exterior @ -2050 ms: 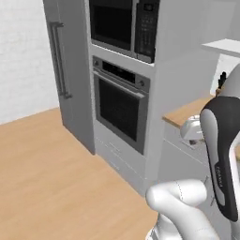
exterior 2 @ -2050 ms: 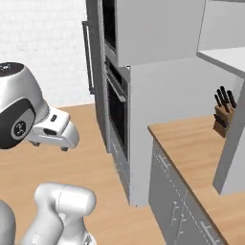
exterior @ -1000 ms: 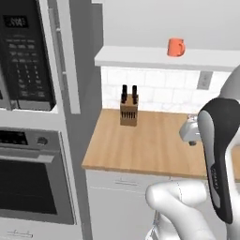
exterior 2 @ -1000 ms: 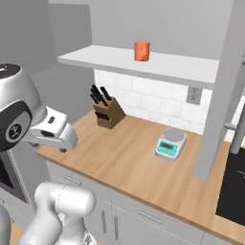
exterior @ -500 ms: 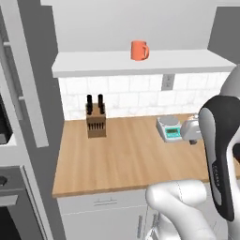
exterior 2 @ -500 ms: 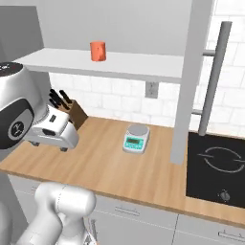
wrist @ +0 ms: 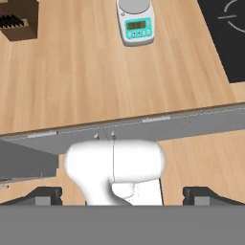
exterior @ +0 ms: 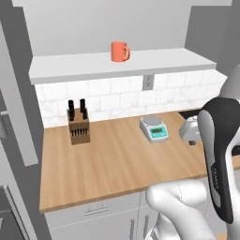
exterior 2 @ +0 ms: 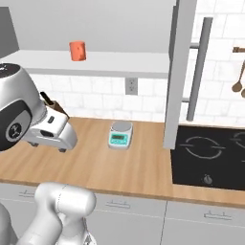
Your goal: Gather all objects into one cabinet and sort the glasses and bowls to opposite sides.
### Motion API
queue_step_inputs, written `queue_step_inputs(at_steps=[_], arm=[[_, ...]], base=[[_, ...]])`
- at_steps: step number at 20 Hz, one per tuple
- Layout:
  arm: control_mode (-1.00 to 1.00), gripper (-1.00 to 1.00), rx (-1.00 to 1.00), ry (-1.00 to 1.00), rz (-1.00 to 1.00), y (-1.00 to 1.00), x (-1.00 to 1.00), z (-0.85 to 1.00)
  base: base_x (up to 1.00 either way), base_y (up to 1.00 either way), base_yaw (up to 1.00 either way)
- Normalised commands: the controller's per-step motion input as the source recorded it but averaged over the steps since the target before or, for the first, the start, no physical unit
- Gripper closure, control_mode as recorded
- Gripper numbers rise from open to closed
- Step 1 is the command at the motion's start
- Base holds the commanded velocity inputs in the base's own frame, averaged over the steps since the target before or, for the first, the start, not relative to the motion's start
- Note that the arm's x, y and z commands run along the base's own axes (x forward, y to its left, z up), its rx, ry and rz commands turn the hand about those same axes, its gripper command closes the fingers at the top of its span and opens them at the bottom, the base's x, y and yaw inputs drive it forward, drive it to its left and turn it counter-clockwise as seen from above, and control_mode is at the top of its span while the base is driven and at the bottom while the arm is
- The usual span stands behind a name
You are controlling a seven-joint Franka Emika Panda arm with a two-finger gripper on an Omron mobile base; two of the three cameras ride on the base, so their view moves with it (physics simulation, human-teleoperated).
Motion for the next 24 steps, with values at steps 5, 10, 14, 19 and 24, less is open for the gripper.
queue_step_inputs(at_steps=[5,10,14,19,24], arm=[[1.00,-1.00,0.00,0.00,0.00,0.00,0.00,0.00],[1.00,-1.00,0.00,0.00,0.00,0.00,0.00,0.00],[1.00,-1.00,0.00,0.00,0.00,0.00,0.00,0.00],[1.00,-1.00,0.00,0.00,0.00,0.00,0.00,0.00],[1.00,-1.00,0.00,0.00,0.00,0.00,0.00,0.00]], base=[[0.17,0.00,-0.04],[0.27,0.00,-0.06],[0.42,0.00,0.03],[0.34,0.00,0.15],[0.23,-0.01,0.13]])
